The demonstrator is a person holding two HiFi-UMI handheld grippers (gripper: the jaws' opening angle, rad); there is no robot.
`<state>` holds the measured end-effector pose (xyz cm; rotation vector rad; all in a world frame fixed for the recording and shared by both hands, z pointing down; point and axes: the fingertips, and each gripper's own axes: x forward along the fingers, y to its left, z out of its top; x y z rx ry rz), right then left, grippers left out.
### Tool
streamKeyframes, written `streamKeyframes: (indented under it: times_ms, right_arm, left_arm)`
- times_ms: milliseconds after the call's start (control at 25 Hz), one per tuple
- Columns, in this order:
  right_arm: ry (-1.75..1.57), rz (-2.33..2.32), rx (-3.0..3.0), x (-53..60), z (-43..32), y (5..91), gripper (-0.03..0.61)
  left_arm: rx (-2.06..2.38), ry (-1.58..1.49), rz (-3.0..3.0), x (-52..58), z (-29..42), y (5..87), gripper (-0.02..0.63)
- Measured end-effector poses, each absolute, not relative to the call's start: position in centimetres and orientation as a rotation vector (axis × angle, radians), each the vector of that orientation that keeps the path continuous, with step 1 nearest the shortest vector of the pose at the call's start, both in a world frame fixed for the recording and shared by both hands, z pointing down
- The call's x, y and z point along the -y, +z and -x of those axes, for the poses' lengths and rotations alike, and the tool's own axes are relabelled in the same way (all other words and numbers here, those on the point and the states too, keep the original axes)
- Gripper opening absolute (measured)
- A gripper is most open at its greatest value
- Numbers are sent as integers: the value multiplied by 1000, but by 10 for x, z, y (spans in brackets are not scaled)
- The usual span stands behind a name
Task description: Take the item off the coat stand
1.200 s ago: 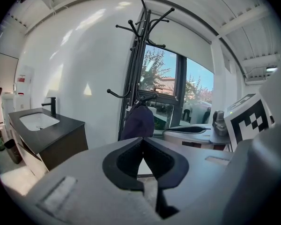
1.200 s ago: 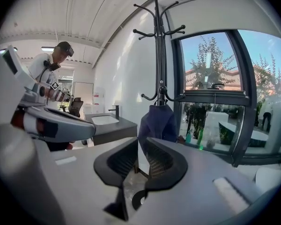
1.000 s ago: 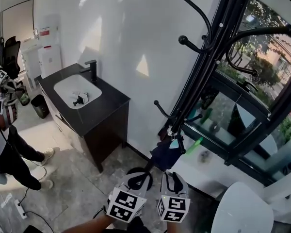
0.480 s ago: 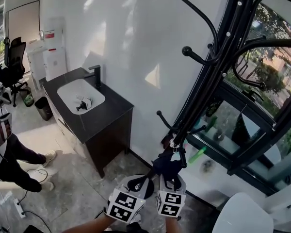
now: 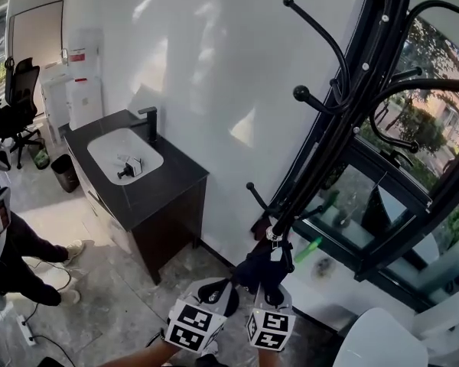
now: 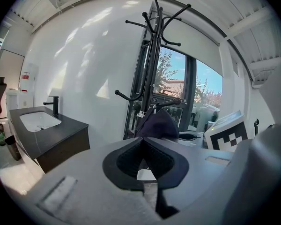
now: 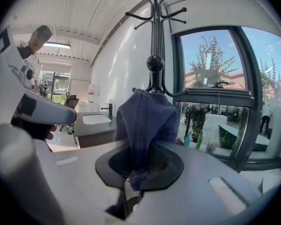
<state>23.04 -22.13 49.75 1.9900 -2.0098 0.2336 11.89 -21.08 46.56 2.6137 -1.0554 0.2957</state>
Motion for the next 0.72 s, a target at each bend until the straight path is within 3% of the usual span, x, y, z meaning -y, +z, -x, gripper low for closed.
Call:
streamKeyframes:
  times_ms: [720]
  right_arm:
    - [174, -2049, 2015, 164, -223, 450, 20]
  left_arm:
    - [975, 208, -2666, 184, -120, 445, 2]
